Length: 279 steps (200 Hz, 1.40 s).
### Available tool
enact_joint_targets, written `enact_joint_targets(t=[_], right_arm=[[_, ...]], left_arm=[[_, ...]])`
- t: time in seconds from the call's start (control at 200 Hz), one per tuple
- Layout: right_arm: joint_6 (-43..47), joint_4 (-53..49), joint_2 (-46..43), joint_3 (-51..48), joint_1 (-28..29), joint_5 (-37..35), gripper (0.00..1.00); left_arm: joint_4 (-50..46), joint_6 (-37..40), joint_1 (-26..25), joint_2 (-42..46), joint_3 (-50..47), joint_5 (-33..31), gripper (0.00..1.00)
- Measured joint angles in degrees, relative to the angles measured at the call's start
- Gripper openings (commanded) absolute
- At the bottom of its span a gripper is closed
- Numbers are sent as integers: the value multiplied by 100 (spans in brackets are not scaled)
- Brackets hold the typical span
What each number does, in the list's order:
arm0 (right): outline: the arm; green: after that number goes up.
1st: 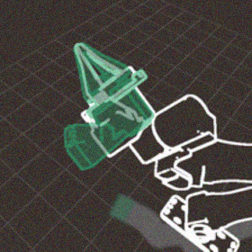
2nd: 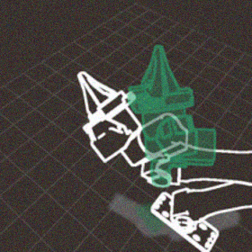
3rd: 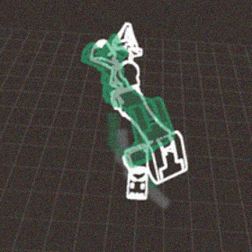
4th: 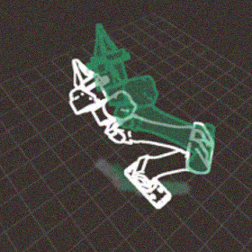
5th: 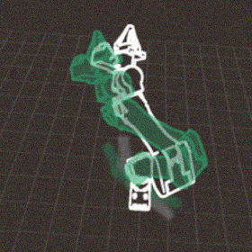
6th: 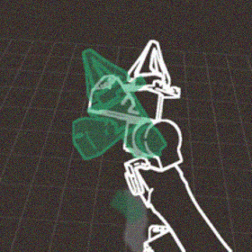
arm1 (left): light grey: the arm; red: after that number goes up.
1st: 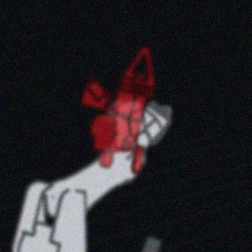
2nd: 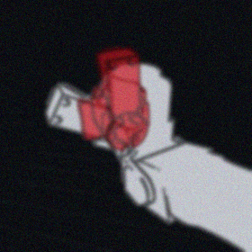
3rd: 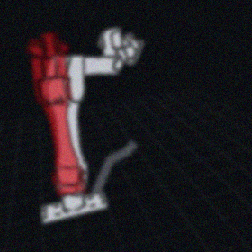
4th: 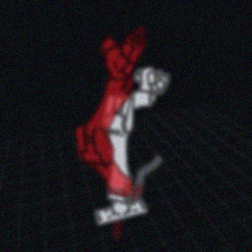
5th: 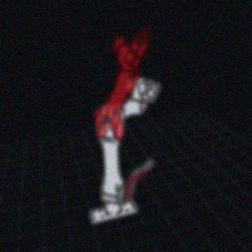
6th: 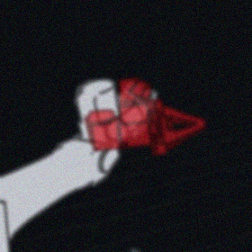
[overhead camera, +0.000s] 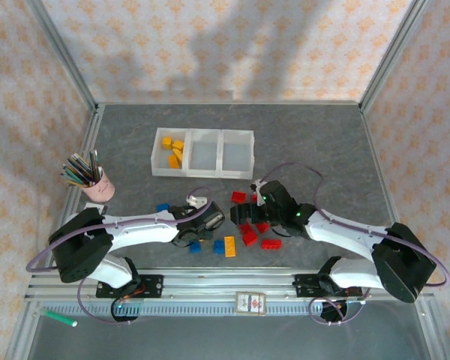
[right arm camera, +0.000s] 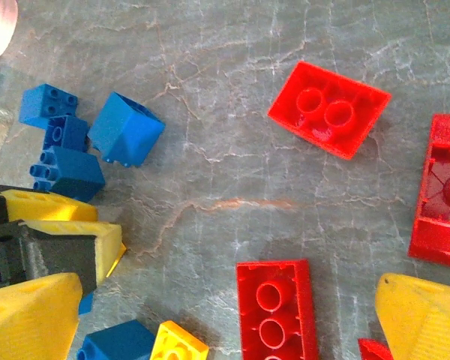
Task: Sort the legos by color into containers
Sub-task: Pick up the lego from the middle-left of the table, then place the lego in the container.
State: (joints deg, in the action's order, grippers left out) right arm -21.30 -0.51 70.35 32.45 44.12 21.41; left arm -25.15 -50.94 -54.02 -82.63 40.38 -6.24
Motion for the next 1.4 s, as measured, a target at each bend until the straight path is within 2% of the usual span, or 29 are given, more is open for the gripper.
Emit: enact_joint_targets(t=[0.195,0.29,0.556,0.706,0.856,0.931,1.081,1.201,1.396], right_arm=[[20,-125,0,304,0,-20,100],[13,-155,17,538,0,-63,100],[-256,-111,538,1375,-2,-385,100],[-380,-76,938,1801,-2,-553,100],[-448,-28,1115,1928,-39,-627,100],[-463,-31,1182,1932,-83,-645,100],[-487,-22,1224,1932,-192,-643,100],[-487,-13,1224,1932,-273,-643,100],[-485,-42,1163,1932,-426,-634,100]], left_arm=[[-236,42,57,474,105,-138,34],[-385,214,332,772,400,-317,34],[-337,1333,2026,970,1659,-999,35],[24,2052,3038,286,2223,-1082,34],[363,2538,3668,-686,2621,-1062,35],[470,2712,3829,-1174,2826,-1043,37],[529,2949,3945,-1895,3235,-962,49],[525,3051,3945,-1976,3342,-944,55],[501,3047,3945,-1888,3491,-732,57]])
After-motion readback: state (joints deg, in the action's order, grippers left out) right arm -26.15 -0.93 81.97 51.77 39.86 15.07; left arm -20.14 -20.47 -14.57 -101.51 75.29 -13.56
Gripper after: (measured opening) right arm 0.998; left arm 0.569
